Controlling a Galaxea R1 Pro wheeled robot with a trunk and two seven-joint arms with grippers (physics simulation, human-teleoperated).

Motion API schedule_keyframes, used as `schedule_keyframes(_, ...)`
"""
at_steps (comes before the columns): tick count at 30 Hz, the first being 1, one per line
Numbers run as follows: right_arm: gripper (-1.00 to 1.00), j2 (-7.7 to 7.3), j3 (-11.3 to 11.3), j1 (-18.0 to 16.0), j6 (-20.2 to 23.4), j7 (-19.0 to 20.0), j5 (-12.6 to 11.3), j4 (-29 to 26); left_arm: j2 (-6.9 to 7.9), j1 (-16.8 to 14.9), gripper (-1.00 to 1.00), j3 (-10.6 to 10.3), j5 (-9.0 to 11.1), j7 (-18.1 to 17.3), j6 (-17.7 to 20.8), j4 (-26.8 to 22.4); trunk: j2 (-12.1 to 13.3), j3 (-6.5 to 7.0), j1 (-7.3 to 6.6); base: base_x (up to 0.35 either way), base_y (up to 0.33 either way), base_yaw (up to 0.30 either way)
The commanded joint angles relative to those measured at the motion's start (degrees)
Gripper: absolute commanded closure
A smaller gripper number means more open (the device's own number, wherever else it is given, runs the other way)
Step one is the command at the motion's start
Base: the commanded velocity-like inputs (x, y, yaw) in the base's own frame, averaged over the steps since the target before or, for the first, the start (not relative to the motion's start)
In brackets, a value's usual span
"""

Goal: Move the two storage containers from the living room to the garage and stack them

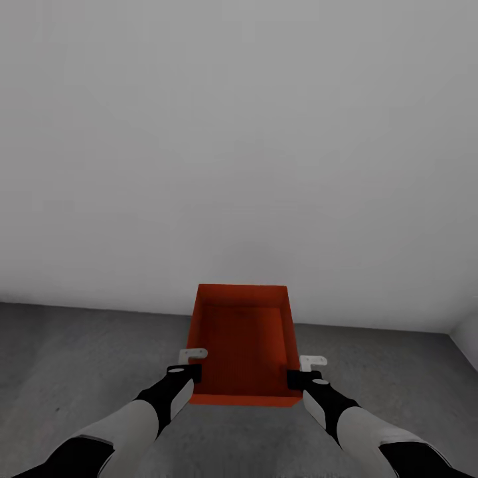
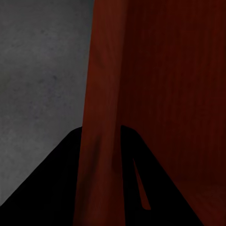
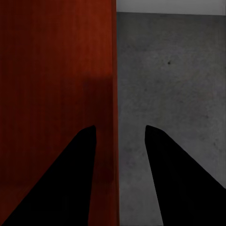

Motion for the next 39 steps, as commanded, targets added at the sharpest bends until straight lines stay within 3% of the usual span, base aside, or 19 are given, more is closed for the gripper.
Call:
schedule_keyframes(1,1.0,-0.34,-0.2,0.0,0.0,-0.4,-0.5,0.2,0.43,-0.1,1.0,1.5,-0.9,0.4,0.4,-0.6,-0.1,-0.2,0.03,0.0,0.0,0.0)
schedule_keyframes(23,1.0,-0.34,-0.2,0.0,0.1,-0.4,-0.6,0.2,0.43,-0.1,1.0,1.5,-0.8,0.4,0.4,-0.6,-0.1,-2.21,0.03,0.0,0.0,0.0)
schedule_keyframes(39,1.0,-0.34,-0.2,0.0,0.2,-0.6,-0.6,0.2,0.43,-0.1,1.0,1.5,-0.8,0.4,0.4,-0.6,-0.1,-2.33,0.03,0.0,0.0,0.0)
